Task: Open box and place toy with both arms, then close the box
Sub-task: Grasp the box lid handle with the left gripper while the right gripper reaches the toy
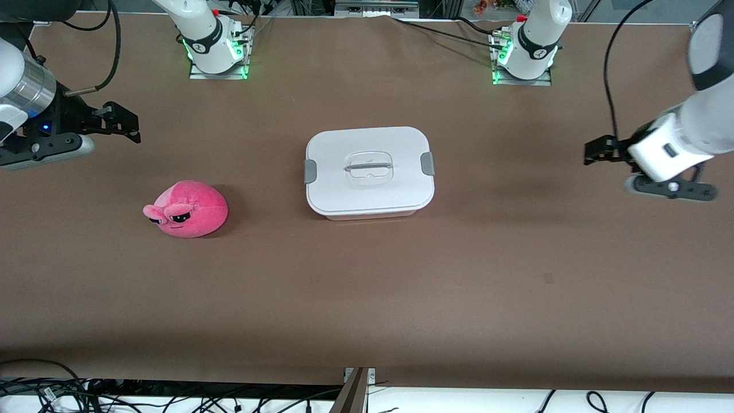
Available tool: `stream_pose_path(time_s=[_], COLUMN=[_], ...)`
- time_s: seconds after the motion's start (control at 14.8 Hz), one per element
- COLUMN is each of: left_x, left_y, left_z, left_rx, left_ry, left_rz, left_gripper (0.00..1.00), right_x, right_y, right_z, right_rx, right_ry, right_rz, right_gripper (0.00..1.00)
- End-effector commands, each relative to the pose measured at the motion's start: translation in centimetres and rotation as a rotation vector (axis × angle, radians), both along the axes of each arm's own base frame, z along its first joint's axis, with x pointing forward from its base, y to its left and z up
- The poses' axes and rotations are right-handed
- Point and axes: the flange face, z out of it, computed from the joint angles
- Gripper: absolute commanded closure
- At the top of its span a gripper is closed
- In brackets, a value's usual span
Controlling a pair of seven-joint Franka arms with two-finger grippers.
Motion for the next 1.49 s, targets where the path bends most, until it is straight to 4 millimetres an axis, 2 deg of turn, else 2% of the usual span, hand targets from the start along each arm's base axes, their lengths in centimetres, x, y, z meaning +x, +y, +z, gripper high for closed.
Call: stream_pose_path(time_s=[0.0,0.07,0.14,0.2,0.34,0.41,0.47,0.68,0.88,0.95,1.08,1.15,1.29,1.42], left_x=[-0.5,-0.9,-1.6,-2.4,-4.2,-4.8,-5.7,-7.9,-10.4,-11.0,-10.8,-10.4,-11.3,-11.1], left_y=[-6.5,-8.6,-11.5,-14.3,-20.0,-22.5,-25.5,-32.3,-37.4,-38.7,-39.7,-40.3,-42.2,-42.5], left_z=[-1.5,-1.6,-2.1,-2.1,-2.7,-2.6,-3.1,-5.0,-6.4,-6.8,-8.6,-10.3,-12.8,-13.9], left_rx=[-0.052,-0.077,-0.089,-0.09,-0.092,-0.106,-0.114,-0.103,-0.065,-0.039,-0.045,-0.055,-0.062,-0.045], left_ry=[0.045,0.053,0.061,0.059,0.038,-0.002,-0.028,-0.11,-0.178,-0.202,-0.222,-0.227,-0.221,-0.221], left_rz=[-0.132,-0.169,-0.226,-0.273,-0.375,-0.44,-0.528,-0.781,-0.958,-1.045,-1.133,-1.214,-1.276,-1.29], left_gripper=[0.0,0.0,0.0,0.0,0.0,0.0,0.0,0.0,0.0,0.0,0.0,0.0,0.0,0.0], right_x=[-0.4,-0.3,0.5,1.4,3.4,4.4,5.1,6.2,4.9,4.3,3.3,3.0,2.9,3.2], right_y=[-0.4,-0.4,-0.6,-0.8,-1.5,-1.8,-2.2,-3.2,-3.2,-3.3,-3.8,-3.9,-4.3,-4.4], right_z=[0.2,0.3,-0.6,-2.3,-7.3,-10.9,-12.4,-17.8,-22.6,-23.3,-24.3,-24.8,-25.5,-26.6], right_rx=[0.005,0.001,0.012,0.014,-0.002,-0.028,-0.04,-0.018,-0.006,-0.002,-0.002,-0.002,-0.003,-0.002], right_ry=[0.008,0.0,-0.007,0.025,0.096,0.161,0.164,0.192,0.192,0.193,0.198,0.195,0.179,0.165], right_rz=[-0.012,-0.012,-0.014,-0.01,-0.014,-0.003,0.009,0.01,0.005,0.004,-0.008,-0.008,-0.015,-0.016], right_gripper=[0.0,0.0,0.0,0.0,0.0,0.0,0.0,0.0,0.0,0.0,0.0,0.0,0.0,0.0])
